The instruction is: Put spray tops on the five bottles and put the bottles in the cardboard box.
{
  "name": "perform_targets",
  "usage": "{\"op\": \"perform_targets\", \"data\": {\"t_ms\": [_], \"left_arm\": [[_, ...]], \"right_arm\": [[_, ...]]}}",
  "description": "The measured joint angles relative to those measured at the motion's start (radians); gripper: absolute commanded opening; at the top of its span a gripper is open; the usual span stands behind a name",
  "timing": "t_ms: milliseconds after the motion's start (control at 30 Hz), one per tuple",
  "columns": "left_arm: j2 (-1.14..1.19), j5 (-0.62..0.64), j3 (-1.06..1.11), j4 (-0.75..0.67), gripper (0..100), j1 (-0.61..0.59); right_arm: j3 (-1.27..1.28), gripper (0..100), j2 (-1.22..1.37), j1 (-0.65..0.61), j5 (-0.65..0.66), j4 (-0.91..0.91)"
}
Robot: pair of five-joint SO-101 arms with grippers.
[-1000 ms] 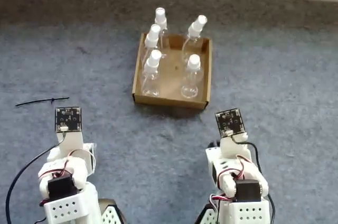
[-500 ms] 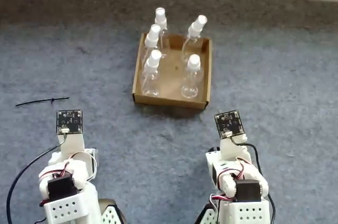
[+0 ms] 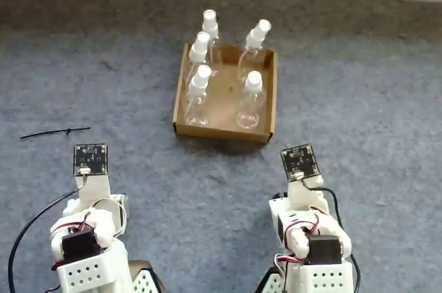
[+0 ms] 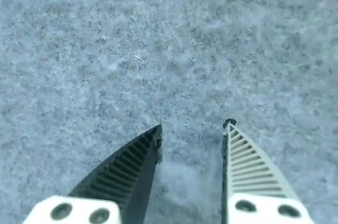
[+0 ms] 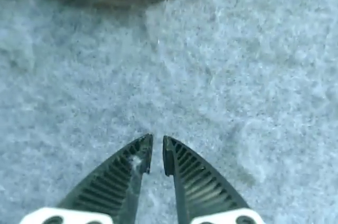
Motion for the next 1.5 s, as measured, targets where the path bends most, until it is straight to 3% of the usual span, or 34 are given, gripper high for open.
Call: {"op": "perform_targets", "data": {"t_ms": [1500], "left_arm": [[0.0, 0.0, 0.0, 0.0, 18, 0.029]], "right_arm": [[0.0, 0.5, 0.0, 0.0, 0.002, 0.009]]}}
